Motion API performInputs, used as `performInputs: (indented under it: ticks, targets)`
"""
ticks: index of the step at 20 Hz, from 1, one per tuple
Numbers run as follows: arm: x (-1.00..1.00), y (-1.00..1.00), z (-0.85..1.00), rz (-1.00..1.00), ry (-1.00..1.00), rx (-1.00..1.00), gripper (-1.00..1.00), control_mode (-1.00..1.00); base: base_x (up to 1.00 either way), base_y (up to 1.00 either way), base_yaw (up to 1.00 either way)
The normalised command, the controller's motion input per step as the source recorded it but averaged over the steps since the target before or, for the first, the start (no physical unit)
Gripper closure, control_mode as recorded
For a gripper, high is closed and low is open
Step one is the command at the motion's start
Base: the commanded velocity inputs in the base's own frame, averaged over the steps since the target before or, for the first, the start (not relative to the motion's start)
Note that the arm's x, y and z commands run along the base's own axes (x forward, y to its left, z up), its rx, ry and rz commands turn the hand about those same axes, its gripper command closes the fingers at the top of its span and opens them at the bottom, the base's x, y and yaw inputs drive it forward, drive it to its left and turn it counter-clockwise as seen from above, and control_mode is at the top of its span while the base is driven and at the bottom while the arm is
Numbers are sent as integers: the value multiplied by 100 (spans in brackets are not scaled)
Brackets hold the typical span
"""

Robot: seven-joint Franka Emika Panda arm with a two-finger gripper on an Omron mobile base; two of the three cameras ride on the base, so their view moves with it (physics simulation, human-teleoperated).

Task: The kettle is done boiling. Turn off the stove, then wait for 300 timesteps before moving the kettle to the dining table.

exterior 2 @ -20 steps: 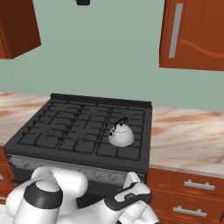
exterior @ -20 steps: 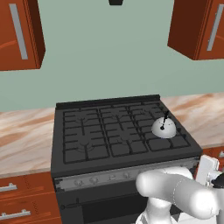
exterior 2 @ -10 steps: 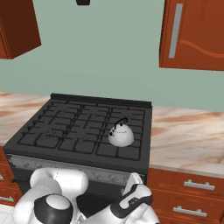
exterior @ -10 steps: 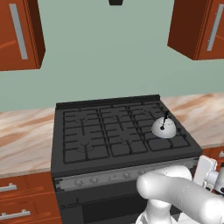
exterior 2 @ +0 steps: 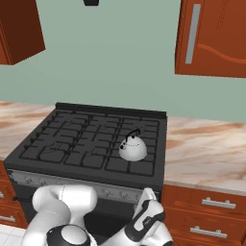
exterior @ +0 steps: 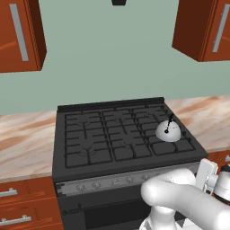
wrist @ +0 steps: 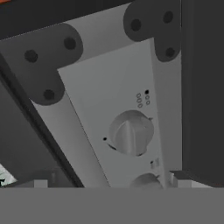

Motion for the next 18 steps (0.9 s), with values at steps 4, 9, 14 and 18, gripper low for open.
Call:
performInputs:
  ticks: [4, 9, 14, 18]
  targets:
    - [13, 0, -18, -2, 0, 0, -100, -100, 0, 0, 0]
    - [9, -2, -20, -2, -1, 0, -100, -100, 0, 0, 0]
    - [9, -6, -17, -2, -2, 0, -100, -100, 0, 0, 0]
    - [8, -14, -11, -2, -2, 0, -100, -100, 0, 0, 0]
